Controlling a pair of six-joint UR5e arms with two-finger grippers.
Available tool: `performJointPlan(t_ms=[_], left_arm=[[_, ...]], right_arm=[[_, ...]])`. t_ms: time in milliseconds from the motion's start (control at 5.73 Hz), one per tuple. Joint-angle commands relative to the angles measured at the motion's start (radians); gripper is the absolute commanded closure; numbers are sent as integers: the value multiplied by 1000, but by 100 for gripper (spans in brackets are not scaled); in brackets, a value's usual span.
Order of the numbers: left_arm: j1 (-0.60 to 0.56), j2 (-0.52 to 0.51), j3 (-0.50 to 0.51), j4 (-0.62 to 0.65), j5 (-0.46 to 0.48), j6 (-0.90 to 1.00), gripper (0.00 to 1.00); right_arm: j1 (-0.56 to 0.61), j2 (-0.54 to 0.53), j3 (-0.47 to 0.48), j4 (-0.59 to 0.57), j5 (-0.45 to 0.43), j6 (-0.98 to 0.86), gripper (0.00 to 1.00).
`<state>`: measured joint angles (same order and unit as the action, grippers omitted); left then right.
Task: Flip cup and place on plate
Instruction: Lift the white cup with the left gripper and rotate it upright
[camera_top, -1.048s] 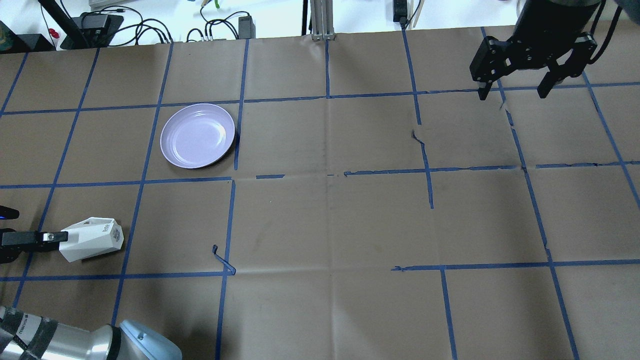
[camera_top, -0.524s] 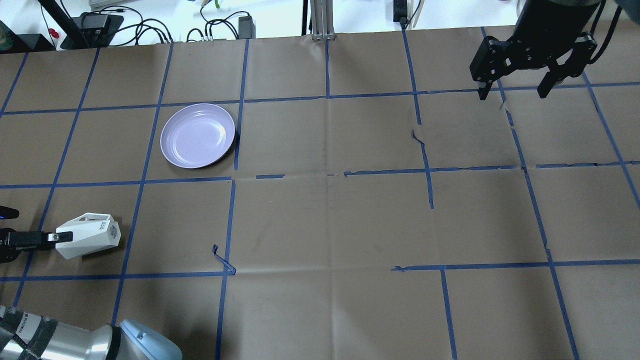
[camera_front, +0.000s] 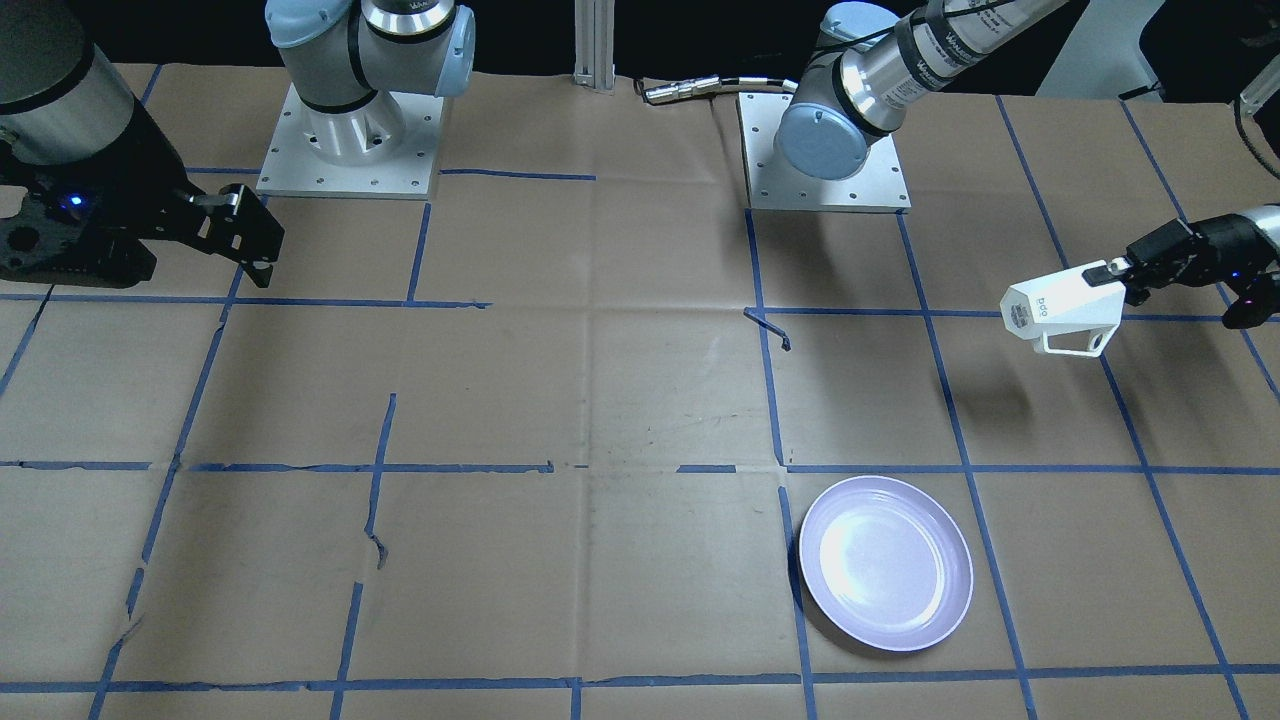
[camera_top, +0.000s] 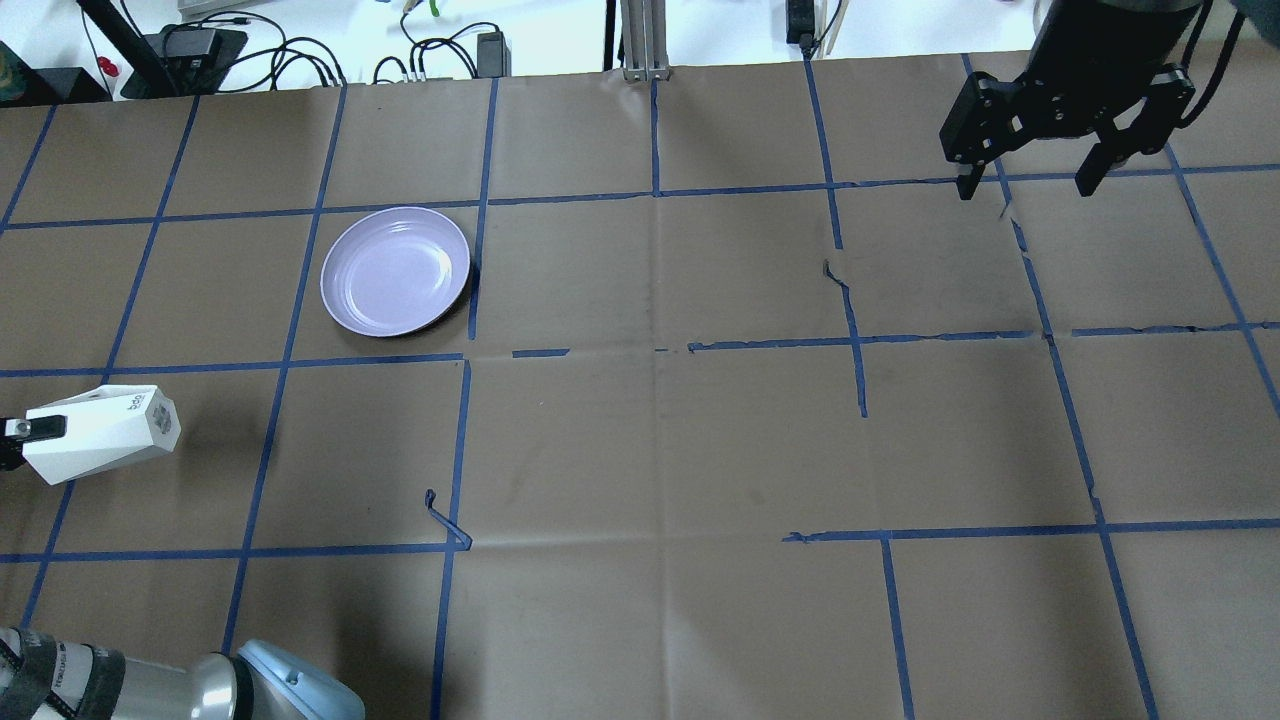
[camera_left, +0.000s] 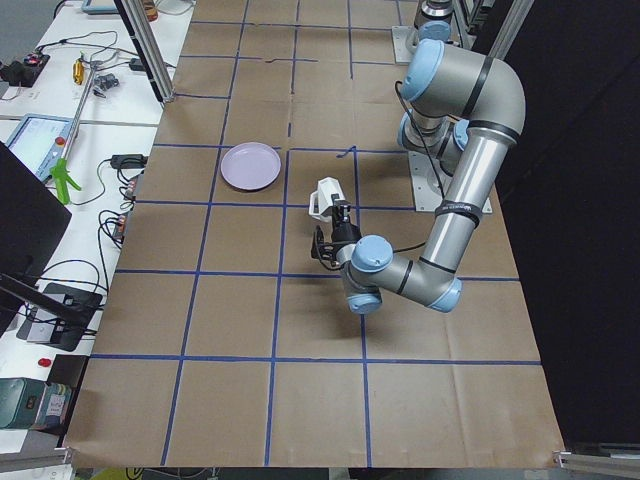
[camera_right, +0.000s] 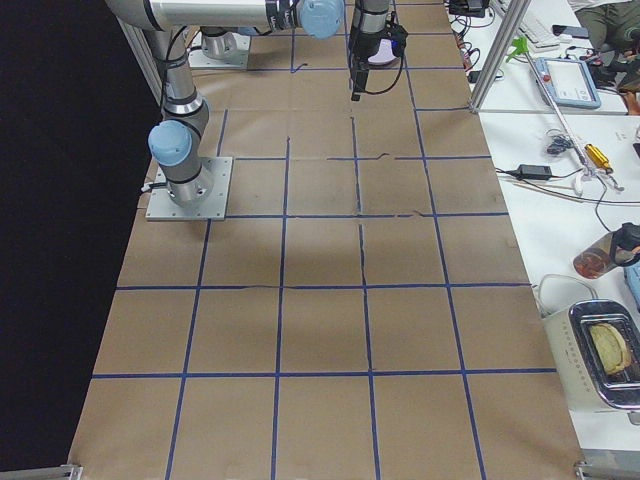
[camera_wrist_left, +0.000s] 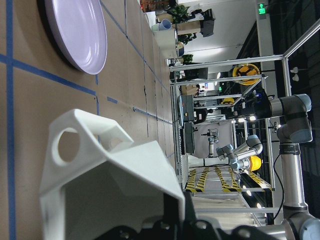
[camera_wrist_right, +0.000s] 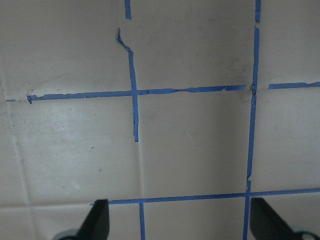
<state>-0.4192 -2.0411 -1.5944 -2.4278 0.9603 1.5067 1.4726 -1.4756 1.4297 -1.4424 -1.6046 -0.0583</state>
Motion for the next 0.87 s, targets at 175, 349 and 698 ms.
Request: performJointPlan(t_ms=[175, 349, 698], left_arm=[[-178, 230, 25, 129, -67, -350, 100], [-288, 269, 37, 333, -57, -595, 100], [-551, 315, 40, 644, 80, -953, 100]], right_arm=[[0, 0, 0, 0, 0, 0, 0], [0, 0, 0, 0, 0, 0, 0], [0, 0, 0, 0, 0, 0, 0]])
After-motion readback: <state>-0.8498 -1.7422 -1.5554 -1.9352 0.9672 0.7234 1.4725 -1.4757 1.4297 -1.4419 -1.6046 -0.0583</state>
